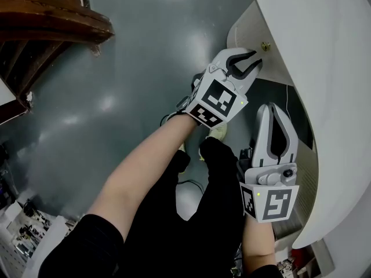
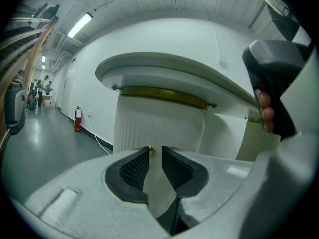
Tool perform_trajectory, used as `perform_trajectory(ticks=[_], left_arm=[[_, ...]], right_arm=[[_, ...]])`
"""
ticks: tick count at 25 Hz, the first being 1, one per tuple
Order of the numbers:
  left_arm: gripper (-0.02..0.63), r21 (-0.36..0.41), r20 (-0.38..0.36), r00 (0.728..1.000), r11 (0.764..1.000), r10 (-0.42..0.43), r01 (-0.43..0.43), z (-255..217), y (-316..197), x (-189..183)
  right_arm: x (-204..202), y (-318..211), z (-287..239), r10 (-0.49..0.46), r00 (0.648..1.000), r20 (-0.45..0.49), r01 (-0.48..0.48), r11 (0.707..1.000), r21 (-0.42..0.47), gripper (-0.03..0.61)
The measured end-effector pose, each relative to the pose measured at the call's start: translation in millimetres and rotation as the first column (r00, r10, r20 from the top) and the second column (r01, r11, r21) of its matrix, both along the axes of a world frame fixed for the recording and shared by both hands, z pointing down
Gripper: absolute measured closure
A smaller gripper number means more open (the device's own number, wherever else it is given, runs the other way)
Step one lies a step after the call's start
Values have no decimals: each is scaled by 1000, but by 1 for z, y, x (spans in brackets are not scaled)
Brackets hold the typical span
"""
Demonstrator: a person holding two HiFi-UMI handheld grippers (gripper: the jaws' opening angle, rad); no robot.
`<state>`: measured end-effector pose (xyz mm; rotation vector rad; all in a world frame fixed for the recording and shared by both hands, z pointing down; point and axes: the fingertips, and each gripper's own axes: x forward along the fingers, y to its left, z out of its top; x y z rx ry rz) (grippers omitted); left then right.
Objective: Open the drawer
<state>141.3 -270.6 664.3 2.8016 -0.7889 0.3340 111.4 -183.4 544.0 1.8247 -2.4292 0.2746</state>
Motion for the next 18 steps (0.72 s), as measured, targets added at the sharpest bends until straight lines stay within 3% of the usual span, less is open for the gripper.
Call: perform_trajectory(ticks=[10, 18], left_arm=[[489, 40, 22, 999, 999, 29, -30, 27, -27, 22], [486, 45, 16, 999, 998, 45, -45, 31, -36, 37]], right_arm=[[9, -6, 24, 16, 1000, 0, -16, 1000, -7, 563], [22, 0, 30, 26, 1000, -7, -26, 999, -26, 563]])
